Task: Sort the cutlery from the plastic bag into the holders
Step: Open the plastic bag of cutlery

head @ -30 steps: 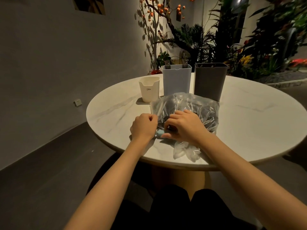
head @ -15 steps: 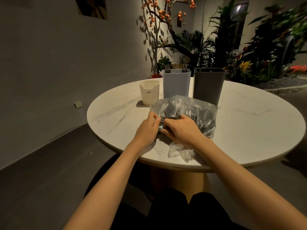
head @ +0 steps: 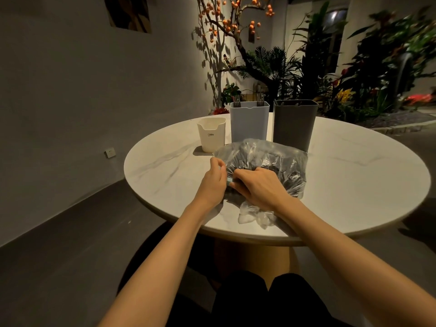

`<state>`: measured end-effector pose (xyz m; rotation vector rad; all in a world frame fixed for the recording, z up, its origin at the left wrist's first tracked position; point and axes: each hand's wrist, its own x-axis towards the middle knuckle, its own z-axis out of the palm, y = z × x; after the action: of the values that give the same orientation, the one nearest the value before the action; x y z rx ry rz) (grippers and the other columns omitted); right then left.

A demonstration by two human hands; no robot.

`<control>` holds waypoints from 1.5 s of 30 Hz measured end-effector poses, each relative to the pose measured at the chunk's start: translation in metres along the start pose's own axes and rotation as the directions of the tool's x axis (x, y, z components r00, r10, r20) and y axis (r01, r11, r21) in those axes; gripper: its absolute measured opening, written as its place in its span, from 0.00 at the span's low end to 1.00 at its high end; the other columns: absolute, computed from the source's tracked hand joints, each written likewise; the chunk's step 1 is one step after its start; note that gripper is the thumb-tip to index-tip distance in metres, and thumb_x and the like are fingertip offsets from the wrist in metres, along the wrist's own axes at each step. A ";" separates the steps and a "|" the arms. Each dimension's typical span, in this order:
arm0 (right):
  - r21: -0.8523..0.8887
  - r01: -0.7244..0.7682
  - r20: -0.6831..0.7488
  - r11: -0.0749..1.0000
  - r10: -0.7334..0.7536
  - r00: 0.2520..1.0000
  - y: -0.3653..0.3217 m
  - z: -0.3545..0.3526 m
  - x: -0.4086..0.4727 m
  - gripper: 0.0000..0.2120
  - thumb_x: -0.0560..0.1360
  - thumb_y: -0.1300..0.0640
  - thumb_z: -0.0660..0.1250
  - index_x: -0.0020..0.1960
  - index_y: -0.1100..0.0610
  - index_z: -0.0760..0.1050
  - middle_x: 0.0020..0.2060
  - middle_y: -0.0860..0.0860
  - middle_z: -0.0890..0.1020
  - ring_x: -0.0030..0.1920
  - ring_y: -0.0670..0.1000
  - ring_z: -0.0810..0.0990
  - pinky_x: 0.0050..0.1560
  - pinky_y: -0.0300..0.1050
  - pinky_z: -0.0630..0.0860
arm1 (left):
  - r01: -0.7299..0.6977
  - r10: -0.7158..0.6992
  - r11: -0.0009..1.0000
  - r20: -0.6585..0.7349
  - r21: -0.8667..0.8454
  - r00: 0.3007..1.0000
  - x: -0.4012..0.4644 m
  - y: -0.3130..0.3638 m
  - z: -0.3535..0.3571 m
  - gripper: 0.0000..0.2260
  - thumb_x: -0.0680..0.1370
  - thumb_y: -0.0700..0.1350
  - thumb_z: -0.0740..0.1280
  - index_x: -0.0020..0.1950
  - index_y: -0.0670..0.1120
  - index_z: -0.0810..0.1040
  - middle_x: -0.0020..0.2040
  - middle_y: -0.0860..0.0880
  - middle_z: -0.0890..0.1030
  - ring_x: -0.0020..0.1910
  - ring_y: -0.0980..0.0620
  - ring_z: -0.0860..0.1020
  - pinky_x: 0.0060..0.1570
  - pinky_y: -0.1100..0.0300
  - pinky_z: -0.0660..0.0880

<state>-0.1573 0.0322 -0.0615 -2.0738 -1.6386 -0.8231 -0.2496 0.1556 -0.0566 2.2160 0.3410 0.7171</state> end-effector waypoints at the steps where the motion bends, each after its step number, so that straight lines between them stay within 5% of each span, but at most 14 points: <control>1: 0.007 -0.005 0.007 1.000 0.005 1.000 0.000 0.000 0.000 0.15 0.79 0.46 0.57 0.44 0.56 0.73 0.34 0.50 0.80 0.27 0.54 0.71 0.33 0.47 0.71 | 0.010 -0.010 1.000 0.003 0.004 1.000 0.000 0.000 0.001 0.05 0.85 0.44 0.49 0.55 0.45 0.61 0.40 0.43 0.76 0.36 0.46 0.75 0.37 0.50 0.73; 13: 0.082 -0.060 0.061 0.995 0.055 0.997 0.000 -0.003 0.000 0.16 0.78 0.45 0.56 0.45 0.56 0.73 0.34 0.51 0.80 0.30 0.54 0.75 0.35 0.53 0.76 | 0.067 -0.066 0.995 0.019 -0.071 0.998 0.001 0.002 0.003 0.07 0.85 0.43 0.46 0.54 0.46 0.62 0.39 0.47 0.73 0.36 0.52 0.71 0.34 0.60 0.69; 21: 0.142 -0.042 0.036 0.989 0.037 0.999 -0.002 -0.002 -0.002 0.16 0.79 0.46 0.56 0.44 0.57 0.73 0.33 0.51 0.79 0.29 0.51 0.72 0.33 0.41 0.66 | 0.142 -0.142 0.969 0.013 -0.204 0.990 0.000 0.001 0.005 0.08 0.84 0.44 0.46 0.53 0.47 0.64 0.42 0.44 0.75 0.40 0.48 0.74 0.39 0.53 0.74; 24: 0.153 -0.041 0.020 0.987 0.038 0.999 0.000 0.000 -0.002 0.18 0.79 0.44 0.54 0.44 0.57 0.73 0.33 0.51 0.78 0.28 0.50 0.70 0.35 0.39 0.63 | 0.195 -0.196 0.952 0.020 -0.237 0.980 0.001 0.001 0.006 0.08 0.83 0.44 0.47 0.52 0.48 0.65 0.40 0.43 0.74 0.37 0.48 0.72 0.36 0.53 0.71; 29: 0.134 -0.034 0.079 0.990 0.024 0.997 -0.002 -0.001 -0.002 0.10 0.79 0.52 0.62 0.46 0.58 0.73 0.37 0.53 0.80 0.32 0.51 0.70 0.40 0.47 0.73 | 0.253 -0.231 0.905 0.105 -0.342 0.967 -0.001 0.001 0.004 0.08 0.83 0.42 0.47 0.54 0.46 0.65 0.35 0.46 0.69 0.30 0.53 0.67 0.26 0.62 0.64; 32: 0.234 -0.114 -0.031 0.965 0.125 0.992 -0.006 -0.005 -0.001 0.15 0.80 0.47 0.57 0.45 0.58 0.72 0.35 0.51 0.78 0.31 0.51 0.73 0.36 0.45 0.73 | 0.264 -0.253 0.864 0.085 -0.428 0.964 -0.004 0.000 0.005 0.09 0.82 0.39 0.47 0.54 0.44 0.66 0.38 0.44 0.71 0.30 0.53 0.67 0.26 0.61 0.64; 35: 0.348 -0.181 -0.104 0.920 0.230 0.968 -0.009 -0.010 -0.002 0.10 0.80 0.51 0.62 0.46 0.57 0.71 0.35 0.46 0.75 0.32 0.48 0.73 0.34 0.39 0.68 | 0.277 -0.277 0.824 0.075 -0.494 0.958 -0.003 0.003 0.003 0.08 0.83 0.39 0.48 0.52 0.45 0.67 0.38 0.44 0.72 0.28 0.53 0.70 0.25 0.61 0.69; 39: 0.259 -0.192 -0.056 0.947 0.213 0.975 -0.013 -0.009 -0.004 0.10 0.79 0.49 0.62 0.47 0.56 0.71 0.37 0.46 0.75 0.35 0.49 0.74 0.37 0.44 0.71 | 0.272 -0.272 0.851 0.067 -0.449 0.960 -0.001 0.007 -0.001 0.07 0.84 0.42 0.50 0.51 0.43 0.66 0.39 0.46 0.72 0.31 0.55 0.72 0.26 0.66 0.72; 41: 0.220 -0.197 -0.078 0.955 0.219 0.973 -0.012 -0.007 -0.003 0.12 0.79 0.47 0.63 0.47 0.55 0.71 0.36 0.48 0.77 0.34 0.50 0.75 0.36 0.46 0.72 | 0.268 -0.277 0.866 0.040 -0.422 0.960 0.001 0.006 0.001 0.08 0.84 0.44 0.51 0.49 0.44 0.66 0.43 0.45 0.73 0.38 0.51 0.74 0.35 0.61 0.75; 43: 0.187 -0.207 -0.118 0.960 0.231 0.966 -0.009 -0.006 -0.003 0.13 0.78 0.45 0.63 0.46 0.55 0.73 0.35 0.49 0.79 0.33 0.51 0.76 0.34 0.45 0.72 | 0.258 -0.279 0.930 -0.048 -0.260 0.959 0.004 0.002 0.002 0.11 0.83 0.49 0.51 0.47 0.46 0.67 0.44 0.45 0.75 0.43 0.47 0.75 0.44 0.49 0.74; 45: 0.165 -0.218 -0.169 0.962 0.245 0.955 -0.007 -0.007 -0.003 0.14 0.77 0.43 0.64 0.46 0.54 0.75 0.33 0.49 0.80 0.32 0.51 0.77 0.32 0.43 0.70 | 0.202 -0.198 0.979 -0.188 0.001 0.962 0.003 0.002 0.002 0.13 0.83 0.52 0.50 0.48 0.46 0.68 0.44 0.47 0.76 0.44 0.47 0.74 0.43 0.51 0.71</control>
<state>-0.1661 0.0278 -0.0586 -1.9734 -1.2864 -0.7694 -0.2460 0.1551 -0.0551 2.0997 0.6598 0.8144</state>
